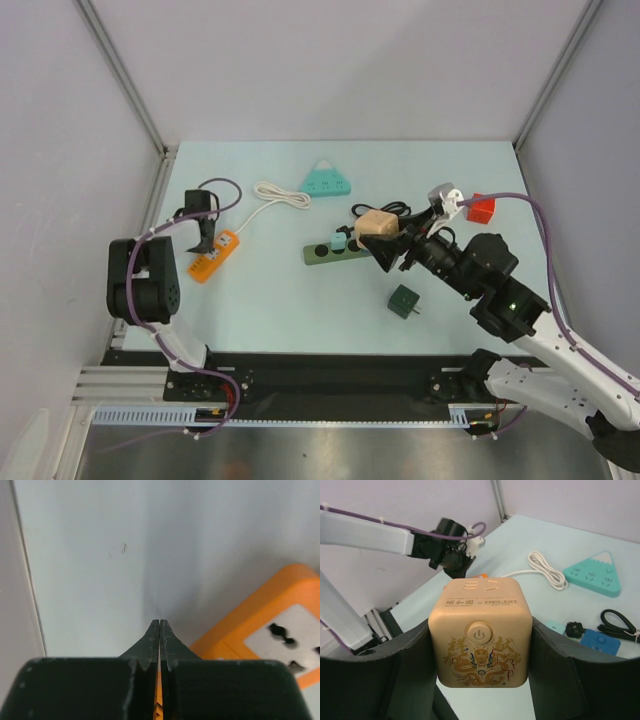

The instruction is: Insert the plug

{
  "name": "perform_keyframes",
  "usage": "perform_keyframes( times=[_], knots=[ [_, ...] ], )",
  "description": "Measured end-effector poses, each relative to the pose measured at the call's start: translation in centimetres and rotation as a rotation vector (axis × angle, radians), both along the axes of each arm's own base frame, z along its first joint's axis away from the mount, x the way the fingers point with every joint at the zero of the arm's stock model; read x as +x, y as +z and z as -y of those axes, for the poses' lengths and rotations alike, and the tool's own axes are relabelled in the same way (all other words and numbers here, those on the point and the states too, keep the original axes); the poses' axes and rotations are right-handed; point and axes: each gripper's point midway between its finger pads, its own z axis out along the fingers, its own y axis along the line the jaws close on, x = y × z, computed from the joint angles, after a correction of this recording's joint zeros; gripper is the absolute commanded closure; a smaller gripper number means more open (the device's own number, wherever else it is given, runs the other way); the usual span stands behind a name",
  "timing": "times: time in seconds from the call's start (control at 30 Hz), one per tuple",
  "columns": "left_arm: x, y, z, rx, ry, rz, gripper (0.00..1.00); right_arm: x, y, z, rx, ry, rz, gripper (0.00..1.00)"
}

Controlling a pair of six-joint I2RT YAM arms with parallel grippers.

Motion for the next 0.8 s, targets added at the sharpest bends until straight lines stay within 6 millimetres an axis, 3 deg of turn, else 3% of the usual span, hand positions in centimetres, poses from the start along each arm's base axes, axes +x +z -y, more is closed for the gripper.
perform_keyframes(
  times=[0.13,0.23,0.37,0.43,0.5,0.57,0.73,0.8],
  knots=[
    [-1.9,-0.9,0.4,-0.046,0.008,-0.070,1.00,-1.0,1.6,0.6,0.045,0.017,0.005,1.00],
    [-2.5,-1.0,1.7,-0.099,-0.001,-0.084,0.99,-1.6,2.1,1.2,0.065,0.013,-0.003,1.00],
    [-3.3,-1.0,5.8,-0.197,-0.043,-0.087,1.00,-1.4,1.2,1.1,0.046,0.004,-0.040,1.00],
    [-4.1,-1.0,9.0,-0.254,-0.092,-0.094,1.00,-0.8,0.4,0.5,0.009,0.002,-0.072,1.00],
    [-5.2,-0.8,11.7,-0.306,-0.119,-0.097,1.00,-0.1,-0.4,-0.5,-0.043,0.012,-0.106,1.00],
    [-6.1,0.0,13.1,-0.338,-0.101,-0.079,1.00,0.9,-1.5,-2.3,-0.128,0.047,-0.153,1.00],
    [-5.0,5.0,11.6,-0.344,0.042,0.091,1.00,4.1,-3.0,-8.8,-0.331,0.195,-0.235,1.00],
    [-4.0,7.3,11.1,-0.365,0.088,0.175,0.99,5.1,-4.9,-11.0,-0.396,0.247,-0.258,1.00]
  ],
)
